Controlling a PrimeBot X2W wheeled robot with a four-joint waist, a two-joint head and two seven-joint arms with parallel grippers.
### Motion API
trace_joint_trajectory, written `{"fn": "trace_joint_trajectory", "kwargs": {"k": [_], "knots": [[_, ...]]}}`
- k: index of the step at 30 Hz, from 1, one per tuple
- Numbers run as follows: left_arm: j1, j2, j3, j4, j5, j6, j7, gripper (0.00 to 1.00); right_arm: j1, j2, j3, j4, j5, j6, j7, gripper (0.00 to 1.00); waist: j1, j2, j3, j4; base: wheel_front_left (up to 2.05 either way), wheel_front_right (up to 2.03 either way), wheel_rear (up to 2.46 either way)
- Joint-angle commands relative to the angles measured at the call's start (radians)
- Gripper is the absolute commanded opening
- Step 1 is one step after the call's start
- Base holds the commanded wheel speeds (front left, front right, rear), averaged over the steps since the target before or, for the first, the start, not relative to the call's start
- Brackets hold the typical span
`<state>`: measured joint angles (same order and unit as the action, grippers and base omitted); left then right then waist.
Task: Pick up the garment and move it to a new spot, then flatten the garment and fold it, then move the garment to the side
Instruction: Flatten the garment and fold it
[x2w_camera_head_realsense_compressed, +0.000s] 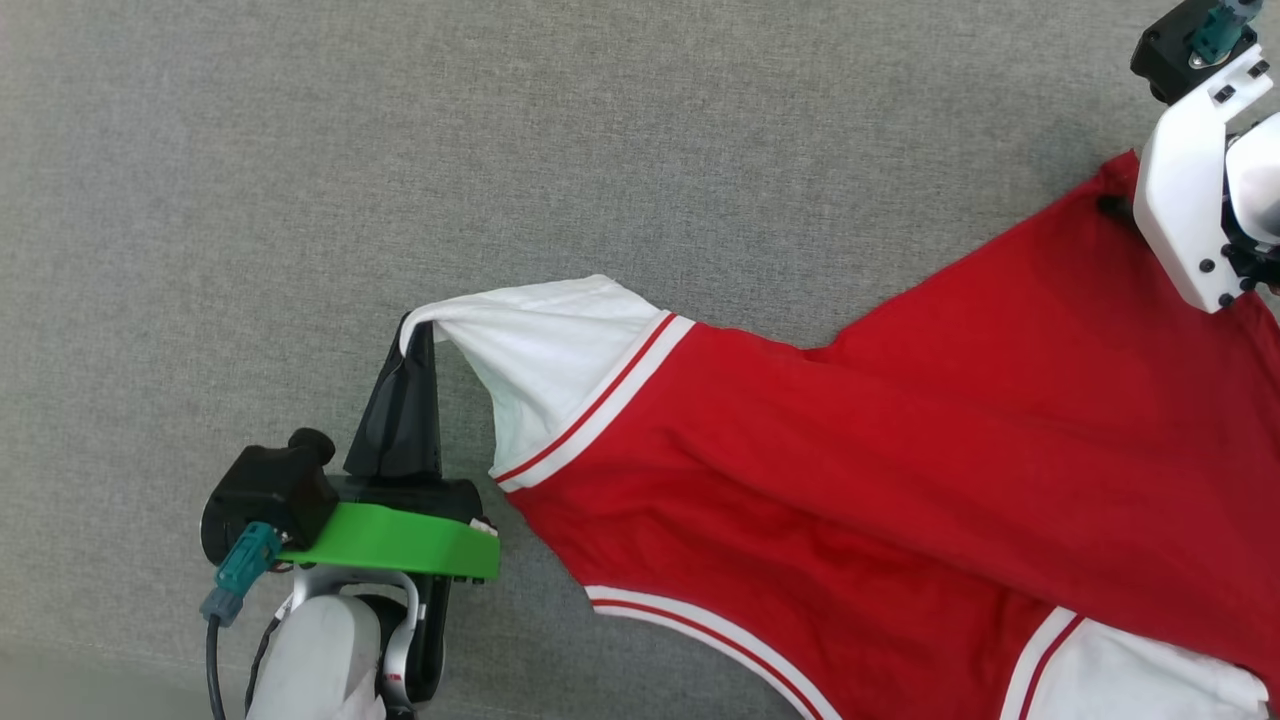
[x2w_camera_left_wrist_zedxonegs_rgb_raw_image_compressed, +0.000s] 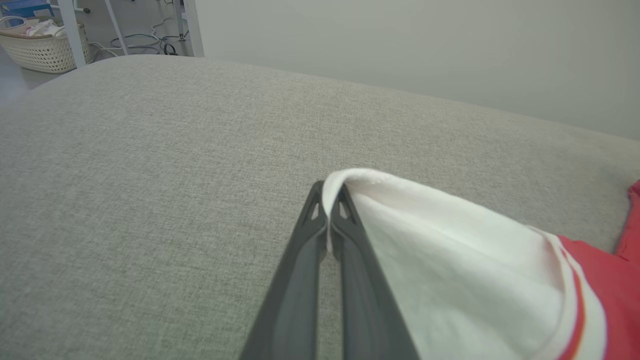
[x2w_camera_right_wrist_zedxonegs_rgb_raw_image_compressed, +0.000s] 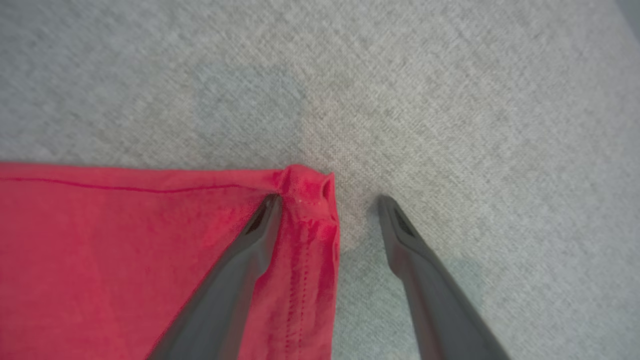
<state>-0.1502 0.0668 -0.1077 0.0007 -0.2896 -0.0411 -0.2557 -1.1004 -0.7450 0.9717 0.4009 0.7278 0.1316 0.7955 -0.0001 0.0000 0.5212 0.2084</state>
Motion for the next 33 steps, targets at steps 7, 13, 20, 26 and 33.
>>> {"fn": "trace_joint_trajectory", "kwargs": {"k": [7,13,20,26,33], "knots": [[0.003,0.018,0.017,0.028,0.029,-0.018,-0.006,0.00,0.023,0.032,0.078,0.061,0.064,-0.001,-0.125,0.00,0.0001,0.0000,-0.056,-0.045,0.00,0.00,0.00],[0.023,0.061,0.036,0.044,0.037,-0.020,-0.004,0.00,-0.004,0.060,0.051,0.055,0.117,-0.001,-0.263,0.00,0.0001,0.0000,-0.145,-0.085,0.00,0.00,0.00],[0.019,0.114,0.047,0.001,0.041,-0.026,0.036,0.00,0.029,0.042,0.001,0.024,0.175,-0.001,-0.399,0.00,0.0001,0.0000,-0.252,-0.113,0.00,0.00,0.00],[-0.060,0.157,0.057,-0.066,0.042,-0.033,0.076,0.00,0.062,-0.008,-0.068,-0.030,0.202,-0.001,-0.484,0.00,0.0001,0.0000,-0.314,-0.125,0.00,0.00,0.00],[-0.260,0.196,0.060,-0.101,0.037,-0.044,0.121,0.00,0.067,-0.025,-0.168,-0.084,0.204,-0.001,-0.525,0.00,0.0001,0.0000,-0.338,-0.148,0.00,0.00,0.00]]}}
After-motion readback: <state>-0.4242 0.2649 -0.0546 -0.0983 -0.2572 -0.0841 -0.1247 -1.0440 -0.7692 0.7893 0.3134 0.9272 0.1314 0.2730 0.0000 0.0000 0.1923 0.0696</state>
